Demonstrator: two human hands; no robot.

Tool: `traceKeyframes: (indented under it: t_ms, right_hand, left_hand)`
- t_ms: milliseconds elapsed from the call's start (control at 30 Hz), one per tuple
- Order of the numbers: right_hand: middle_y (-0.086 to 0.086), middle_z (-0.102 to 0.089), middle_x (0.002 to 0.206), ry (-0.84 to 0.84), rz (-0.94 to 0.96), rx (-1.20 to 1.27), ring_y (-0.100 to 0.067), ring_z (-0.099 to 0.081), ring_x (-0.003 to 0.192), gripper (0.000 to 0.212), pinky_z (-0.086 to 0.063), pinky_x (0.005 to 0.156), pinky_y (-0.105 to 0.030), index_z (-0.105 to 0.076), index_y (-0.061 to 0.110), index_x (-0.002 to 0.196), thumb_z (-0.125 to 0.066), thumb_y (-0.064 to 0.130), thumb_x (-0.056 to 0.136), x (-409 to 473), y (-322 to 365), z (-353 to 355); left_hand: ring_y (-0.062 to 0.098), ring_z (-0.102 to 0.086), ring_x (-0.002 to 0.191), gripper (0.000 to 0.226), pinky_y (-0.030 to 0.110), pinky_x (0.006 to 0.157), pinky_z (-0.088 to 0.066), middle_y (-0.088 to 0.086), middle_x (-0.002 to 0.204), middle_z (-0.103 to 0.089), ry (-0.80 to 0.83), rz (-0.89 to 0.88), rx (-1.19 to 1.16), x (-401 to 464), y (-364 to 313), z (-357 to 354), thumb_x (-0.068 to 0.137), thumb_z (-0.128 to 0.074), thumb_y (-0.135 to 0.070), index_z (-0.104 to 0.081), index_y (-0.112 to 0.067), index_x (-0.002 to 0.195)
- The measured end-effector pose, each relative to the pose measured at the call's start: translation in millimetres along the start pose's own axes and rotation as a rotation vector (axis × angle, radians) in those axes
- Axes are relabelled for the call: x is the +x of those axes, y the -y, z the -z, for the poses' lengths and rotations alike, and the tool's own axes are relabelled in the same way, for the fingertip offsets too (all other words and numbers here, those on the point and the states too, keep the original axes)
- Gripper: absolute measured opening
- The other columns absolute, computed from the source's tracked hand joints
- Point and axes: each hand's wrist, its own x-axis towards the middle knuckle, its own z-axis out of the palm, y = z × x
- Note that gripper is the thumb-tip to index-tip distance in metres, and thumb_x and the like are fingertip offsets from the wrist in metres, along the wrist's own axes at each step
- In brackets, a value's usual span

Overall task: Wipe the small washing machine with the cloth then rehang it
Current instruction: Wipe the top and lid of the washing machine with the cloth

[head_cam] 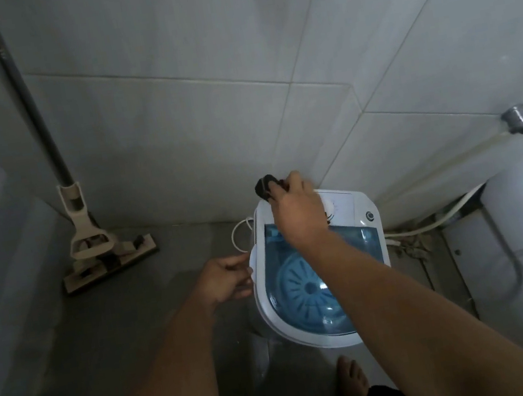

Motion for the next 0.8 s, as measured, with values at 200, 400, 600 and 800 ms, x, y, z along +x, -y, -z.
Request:
traceKeyframes:
  t_ms: [200,400,600,800]
  right_hand:
    - [-0.013,-0.053,0.115,-0.002,0.192,-0.015,-0.033,-0.052,0.096,0.046,-0.050,0.076,-0.046,-0.057,0.023,0.137,-0.065,0.022,0.092,-60,3,-12]
    - [-0.009,-0.051,0.119,0.152,0.452,0.032,-0.031,-0.053,0.099,0.047,-0.052,0.077,-0.045,-0.051,0.028,0.144,-0.057,0.029,0.097,-113,-13,3]
    - [-0.004,-0.053,0.111,0.295,0.399,0.288,-0.022,-0.057,0.097,0.039,-0.051,0.085,-0.039,-0.062,0.030,0.137,-0.058,0.030,0.099,-44,-24,56]
    - [-0.014,-0.053,0.116,0.055,0.080,0.166,-0.035,-0.054,0.102,0.031,-0.055,0.079,-0.045,-0.068,0.017,0.127,-0.057,0.026,0.098,3,-20,23]
  left_hand:
    - [0.024,-0.068,0.090,0.035,0.026,0.064,-0.061,0.019,0.112,-0.071,0.013,0.001,0.009,-3,-3,2,0.089,-0.063,-0.003,-0.067,-0.012,0.122]
    - [0.024,-0.066,0.089,0.031,0.022,0.060,-0.060,0.020,0.106,-0.070,0.006,-0.004,0.046,-6,-5,1,0.093,-0.056,-0.002,-0.066,-0.010,0.121]
    - [0.022,-0.064,0.084,0.036,0.023,0.062,-0.060,0.017,0.102,-0.067,0.009,0.001,0.040,-3,-4,0,0.091,-0.060,-0.003,-0.064,-0.011,0.126]
    - [0.021,-0.065,0.084,0.038,0.025,0.066,-0.060,0.019,0.110,-0.068,0.017,0.020,0.006,-3,-6,0,0.090,-0.061,-0.002,-0.063,-0.010,0.127]
